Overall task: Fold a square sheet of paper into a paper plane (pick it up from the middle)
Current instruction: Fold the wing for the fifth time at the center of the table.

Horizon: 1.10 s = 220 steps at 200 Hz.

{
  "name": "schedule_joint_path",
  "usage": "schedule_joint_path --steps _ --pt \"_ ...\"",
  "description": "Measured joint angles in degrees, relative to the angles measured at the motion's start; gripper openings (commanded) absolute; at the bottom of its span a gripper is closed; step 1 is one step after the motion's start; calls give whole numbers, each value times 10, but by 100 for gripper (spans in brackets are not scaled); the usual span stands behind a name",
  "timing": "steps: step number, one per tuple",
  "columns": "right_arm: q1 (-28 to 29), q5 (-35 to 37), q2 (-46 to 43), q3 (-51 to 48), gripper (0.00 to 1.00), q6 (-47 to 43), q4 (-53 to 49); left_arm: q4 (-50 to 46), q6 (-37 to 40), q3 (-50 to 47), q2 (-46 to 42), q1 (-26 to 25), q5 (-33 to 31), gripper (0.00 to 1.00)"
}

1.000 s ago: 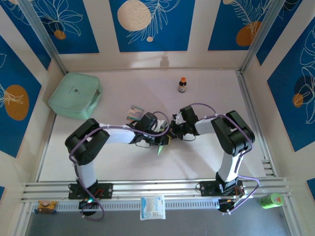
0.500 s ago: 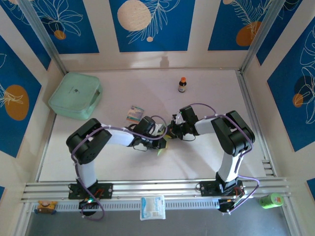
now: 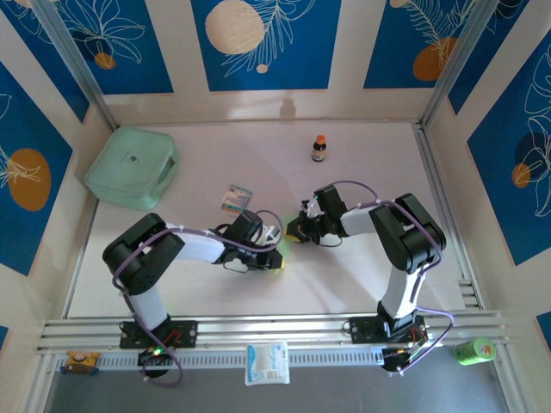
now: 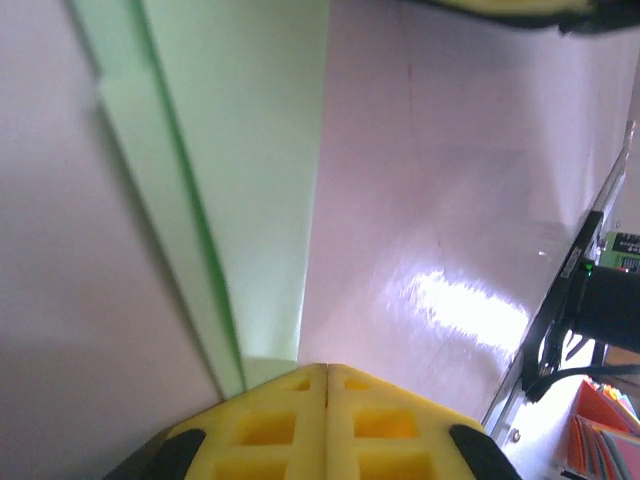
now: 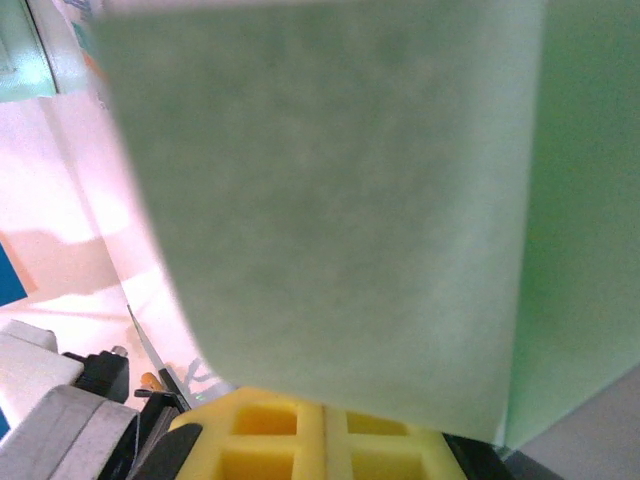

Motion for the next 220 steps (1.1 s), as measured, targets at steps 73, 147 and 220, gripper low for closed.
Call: schedule_joint_path --steps 73,147,220 --pt "0 3 -2 0 4 0 -2 -57 0 -63 -113 -16 -19 0" --pt "0 5 -2 0 4 0 -2 -32 15 55 -29 16 -37 3" --pt "0 5 -3 -1 4 0 -1 -45 41 116 40 18 -89 2"
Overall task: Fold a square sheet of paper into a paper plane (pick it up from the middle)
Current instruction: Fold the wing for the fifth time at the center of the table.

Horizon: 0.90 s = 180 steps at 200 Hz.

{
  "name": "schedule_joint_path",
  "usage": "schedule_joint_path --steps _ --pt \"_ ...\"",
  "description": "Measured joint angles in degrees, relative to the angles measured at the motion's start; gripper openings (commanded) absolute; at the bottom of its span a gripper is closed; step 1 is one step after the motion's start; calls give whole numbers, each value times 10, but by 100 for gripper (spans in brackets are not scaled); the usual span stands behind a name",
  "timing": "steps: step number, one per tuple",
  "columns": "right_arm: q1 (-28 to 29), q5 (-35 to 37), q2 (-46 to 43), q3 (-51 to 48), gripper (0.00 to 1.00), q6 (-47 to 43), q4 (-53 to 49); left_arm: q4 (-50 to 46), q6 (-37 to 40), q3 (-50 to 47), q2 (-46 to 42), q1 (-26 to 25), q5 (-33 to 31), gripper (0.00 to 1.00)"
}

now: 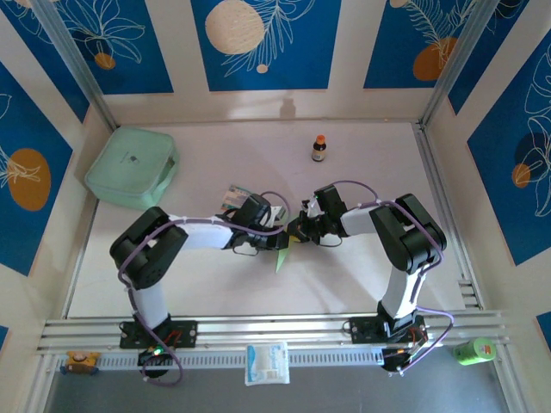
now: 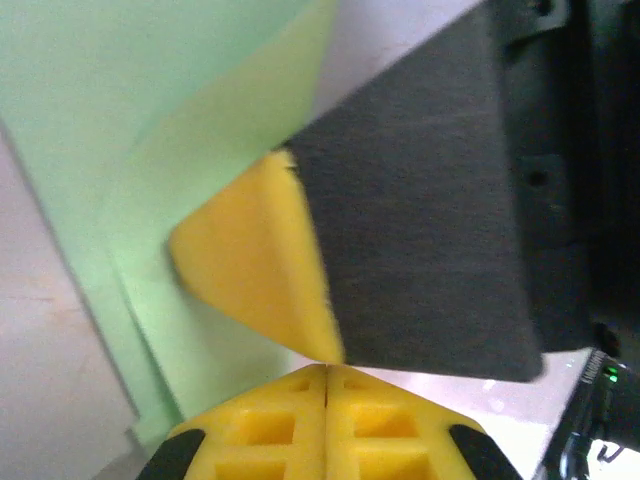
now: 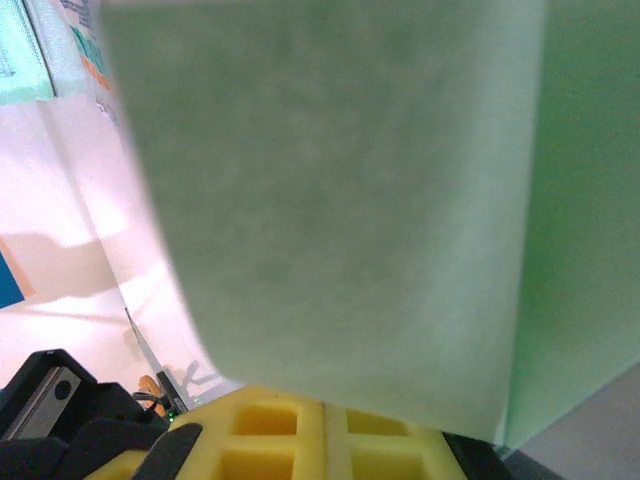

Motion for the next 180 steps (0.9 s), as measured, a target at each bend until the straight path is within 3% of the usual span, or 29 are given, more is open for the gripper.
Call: schedule_joint_path --steps 84,139,180 --pt "-1 9 -12 0 7 2 -18 41 8 -39 5 0 -9 0" --pt "-24 52 -106 -14 8 -20 -67 50 47 -60 -1 3 38 0" --pt "12 55 -121 -23 7 -27 -62 60 54 -67 -2 4 47 0"
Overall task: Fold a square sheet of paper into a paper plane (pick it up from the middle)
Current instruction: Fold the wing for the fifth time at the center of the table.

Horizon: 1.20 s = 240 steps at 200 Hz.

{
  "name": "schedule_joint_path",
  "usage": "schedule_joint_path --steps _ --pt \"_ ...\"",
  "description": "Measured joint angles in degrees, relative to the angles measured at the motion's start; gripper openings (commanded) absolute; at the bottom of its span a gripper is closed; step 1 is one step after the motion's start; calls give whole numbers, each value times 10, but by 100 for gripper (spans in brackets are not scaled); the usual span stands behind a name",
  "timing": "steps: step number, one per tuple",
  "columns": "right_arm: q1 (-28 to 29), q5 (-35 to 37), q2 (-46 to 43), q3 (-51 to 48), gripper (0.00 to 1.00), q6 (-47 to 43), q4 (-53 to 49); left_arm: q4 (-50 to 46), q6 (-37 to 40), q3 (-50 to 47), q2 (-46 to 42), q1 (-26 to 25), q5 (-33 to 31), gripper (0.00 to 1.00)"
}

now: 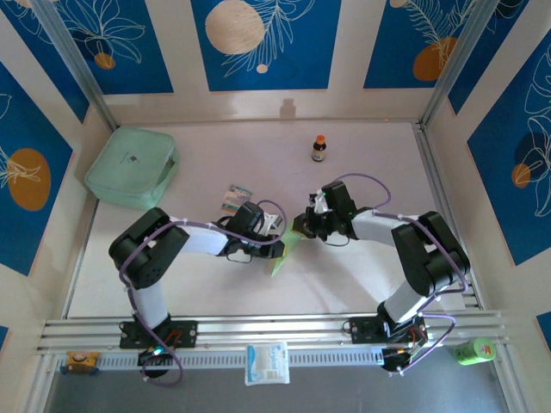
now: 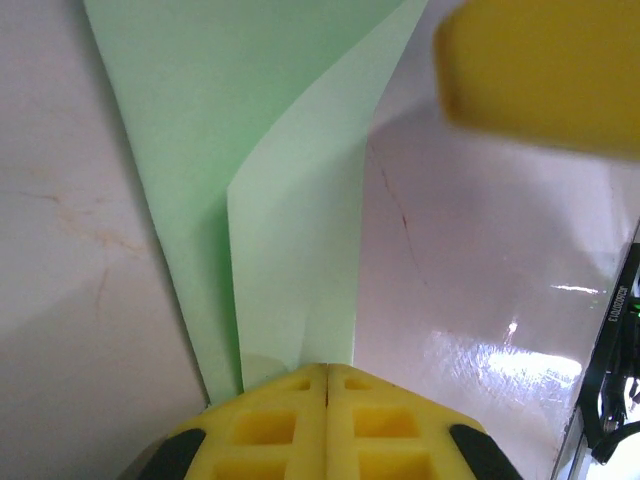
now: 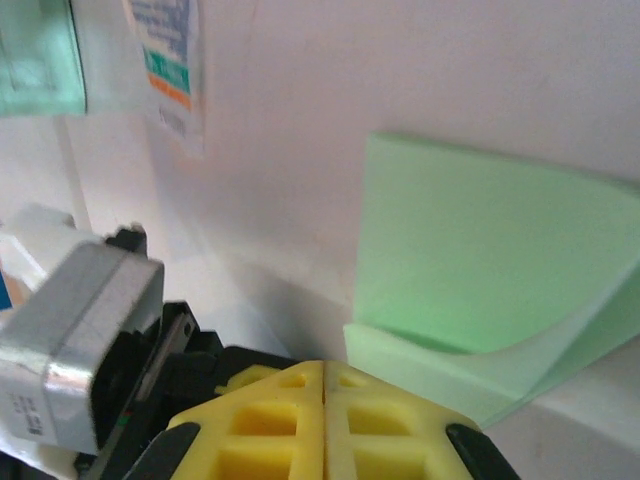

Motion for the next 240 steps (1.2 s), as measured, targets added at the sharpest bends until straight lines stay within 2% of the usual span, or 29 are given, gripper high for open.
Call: schedule_joint_path --steps 27,45,68,97,156,240 --pt "34 13 16 0 6 -1 -2 3 0 -2 -2 0 0 0" --pt "36 26 31 -1 6 -1 -4 2 0 -3 -2 0 0 0" --pt "18 39 55 -1 6 -1 -4 2 0 -3 -3 0 0 0" --pt "-6 11 66 0 7 -2 1 2 1 -3 -3 0 0 0" --pt "-53 8 70 11 6 -15 -15 2 6 -4 -3 0 0 0" --pt "-99 52 81 58 7 -23 -73 11 6 -9 -3 0 1 0"
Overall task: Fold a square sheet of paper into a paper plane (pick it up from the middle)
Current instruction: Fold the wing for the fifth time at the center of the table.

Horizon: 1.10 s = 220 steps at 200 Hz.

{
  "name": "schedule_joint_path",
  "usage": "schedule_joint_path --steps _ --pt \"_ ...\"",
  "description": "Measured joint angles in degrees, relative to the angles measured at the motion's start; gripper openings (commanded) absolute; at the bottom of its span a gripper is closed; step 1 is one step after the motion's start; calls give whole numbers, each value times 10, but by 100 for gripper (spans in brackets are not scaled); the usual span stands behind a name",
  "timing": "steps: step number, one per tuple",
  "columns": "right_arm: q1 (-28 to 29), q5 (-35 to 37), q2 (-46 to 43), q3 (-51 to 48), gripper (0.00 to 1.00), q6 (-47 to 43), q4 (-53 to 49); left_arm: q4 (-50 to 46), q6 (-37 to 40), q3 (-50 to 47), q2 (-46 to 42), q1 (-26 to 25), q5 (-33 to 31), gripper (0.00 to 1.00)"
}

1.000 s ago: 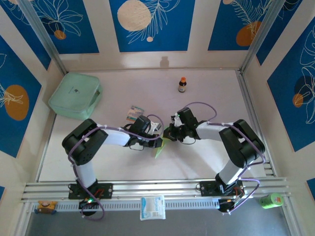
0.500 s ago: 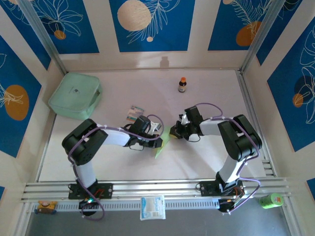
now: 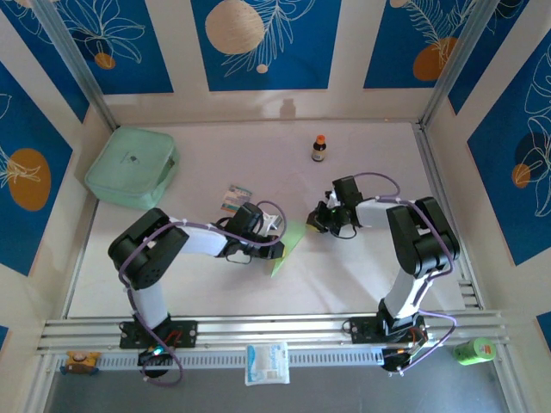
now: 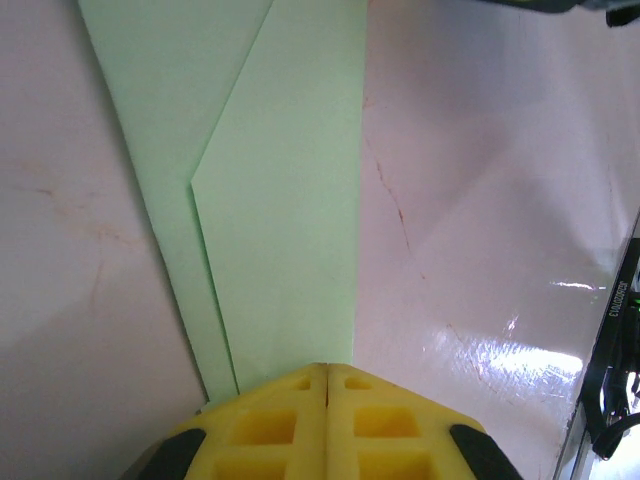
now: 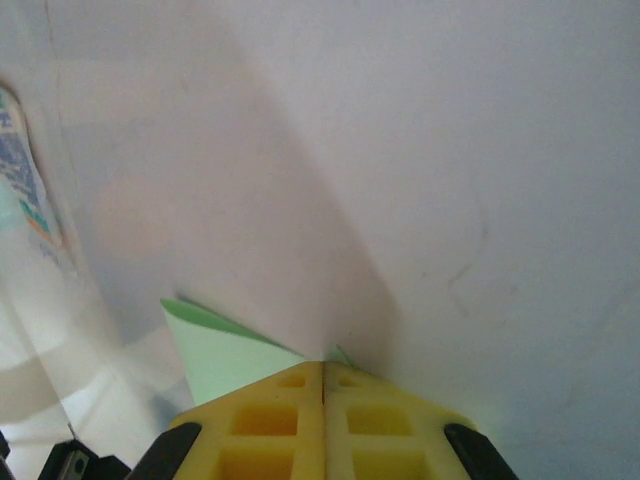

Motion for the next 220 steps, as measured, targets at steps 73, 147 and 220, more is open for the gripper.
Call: schedule_joint_path --steps 73,147,220 --pt "-19 50 -12 26 8 -13 -49 4 0 -2 -1 0 2 0" --pt "76 18 -93 -23 7 4 4 0 -1 -7 -7 0 2 0" --pt "111 1 -42 -68 4 44 49 -20 -11 -19 -27 0 2 3"
